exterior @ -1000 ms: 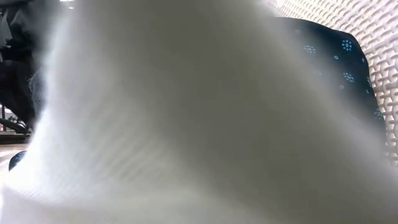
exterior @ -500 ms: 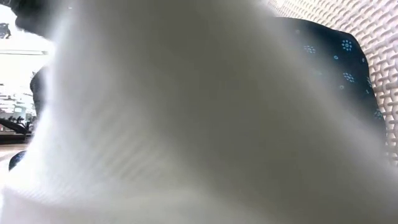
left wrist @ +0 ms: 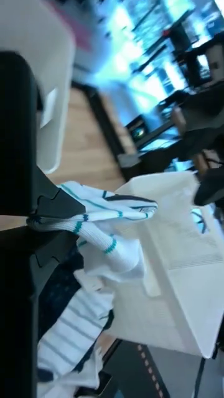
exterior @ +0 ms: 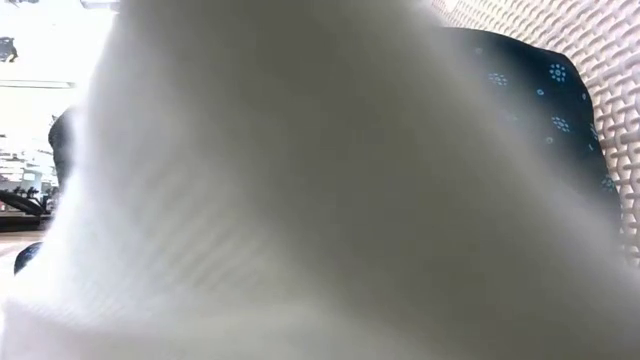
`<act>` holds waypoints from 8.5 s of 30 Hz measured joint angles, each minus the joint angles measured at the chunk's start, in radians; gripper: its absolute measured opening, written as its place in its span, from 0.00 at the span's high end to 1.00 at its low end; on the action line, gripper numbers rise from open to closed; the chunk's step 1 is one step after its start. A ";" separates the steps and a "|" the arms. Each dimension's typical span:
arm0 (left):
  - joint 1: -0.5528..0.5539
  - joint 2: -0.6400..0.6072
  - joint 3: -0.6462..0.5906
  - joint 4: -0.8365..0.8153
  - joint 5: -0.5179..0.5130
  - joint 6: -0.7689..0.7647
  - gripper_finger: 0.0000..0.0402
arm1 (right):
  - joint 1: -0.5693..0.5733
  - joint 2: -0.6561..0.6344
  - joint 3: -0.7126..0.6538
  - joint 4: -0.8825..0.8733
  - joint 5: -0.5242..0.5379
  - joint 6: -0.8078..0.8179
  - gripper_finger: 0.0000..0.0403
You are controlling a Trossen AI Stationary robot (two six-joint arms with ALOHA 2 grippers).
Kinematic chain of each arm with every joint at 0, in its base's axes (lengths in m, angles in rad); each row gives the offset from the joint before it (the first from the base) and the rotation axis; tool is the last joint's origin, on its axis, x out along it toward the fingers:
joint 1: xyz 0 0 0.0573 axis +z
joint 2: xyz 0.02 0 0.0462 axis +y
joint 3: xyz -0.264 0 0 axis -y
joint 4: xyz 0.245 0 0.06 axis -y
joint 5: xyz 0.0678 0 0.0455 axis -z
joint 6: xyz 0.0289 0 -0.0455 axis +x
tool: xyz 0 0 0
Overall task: Sort clothes
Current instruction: Put the left white striped sock into the bottom white laundry bin, then put the white striped sock into the bottom white laundry bin
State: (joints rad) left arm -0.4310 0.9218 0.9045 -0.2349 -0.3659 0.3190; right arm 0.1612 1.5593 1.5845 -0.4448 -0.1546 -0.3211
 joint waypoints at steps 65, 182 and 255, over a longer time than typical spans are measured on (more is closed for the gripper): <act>0.055 0.052 0.067 -0.022 -0.041 0.067 0.54 | -0.053 -0.051 0.000 0.154 0.292 -0.143 0.99; -0.190 0.629 0.067 0.318 0.048 -0.400 0.44 | 0.796 0.208 0.000 -0.889 0.282 1.384 0.81; -0.109 0.863 0.067 0.659 0.148 -0.214 0.57 | 0.807 0.221 0.013 -0.822 0.419 1.552 0.26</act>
State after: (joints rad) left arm -0.5395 1.7847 0.9714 0.4245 -0.2177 0.1051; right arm 0.9686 1.7802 1.5974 -1.2670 0.2648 1.2312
